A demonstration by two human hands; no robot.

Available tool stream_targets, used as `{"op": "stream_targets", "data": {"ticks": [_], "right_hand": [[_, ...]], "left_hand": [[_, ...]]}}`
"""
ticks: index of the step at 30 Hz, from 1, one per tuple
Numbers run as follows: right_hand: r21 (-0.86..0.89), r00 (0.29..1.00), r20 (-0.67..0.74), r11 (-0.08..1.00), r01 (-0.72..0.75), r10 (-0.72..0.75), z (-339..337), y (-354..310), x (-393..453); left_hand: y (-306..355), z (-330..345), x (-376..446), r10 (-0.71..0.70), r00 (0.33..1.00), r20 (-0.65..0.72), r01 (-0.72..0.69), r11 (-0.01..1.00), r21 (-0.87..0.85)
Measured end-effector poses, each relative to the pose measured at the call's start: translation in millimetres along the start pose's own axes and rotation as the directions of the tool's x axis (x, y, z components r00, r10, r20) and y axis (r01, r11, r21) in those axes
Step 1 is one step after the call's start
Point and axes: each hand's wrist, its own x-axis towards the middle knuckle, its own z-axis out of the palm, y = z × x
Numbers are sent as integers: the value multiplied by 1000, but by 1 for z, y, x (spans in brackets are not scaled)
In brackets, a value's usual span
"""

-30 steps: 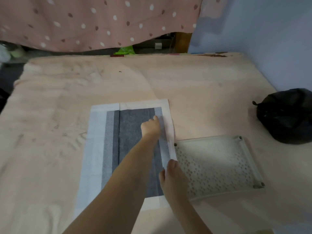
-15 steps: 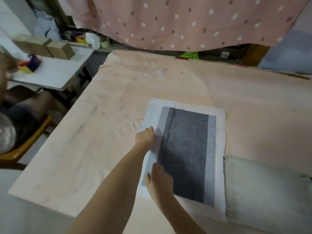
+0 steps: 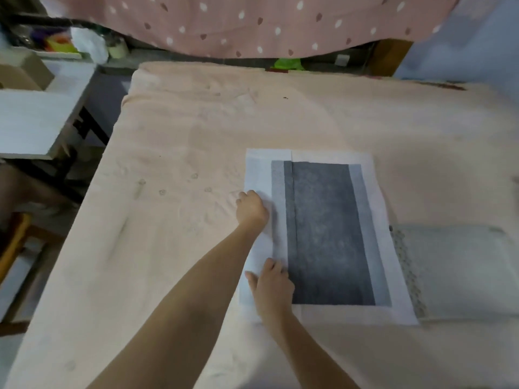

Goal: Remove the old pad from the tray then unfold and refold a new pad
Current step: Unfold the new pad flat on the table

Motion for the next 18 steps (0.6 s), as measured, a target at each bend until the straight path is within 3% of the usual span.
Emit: {"op": "stream_targets", "data": {"ticks": [3,7,12,14,18], "right_hand": [[2,999,-49,1000,-3,3,2,-3,-2],[10,996,93,1000,-1,0,11,1,1],[43,996,80,998,35,-39,8,1,1],[55,1000,-5,998,-24,25,5,2,-1],[124,985,63,978,-166,159,1,-7,5]], "left_hand": [[11,-2,3,-61,996,58,65,996,-67],[11,-4,9,-144,978,149,176,957,-230],[9,1,13,-54,968,246,122,955,-271],[10,2,14,-46,968,245,116,954,-277],[16,2,14,-10,978,207,91,919,-383]]}}
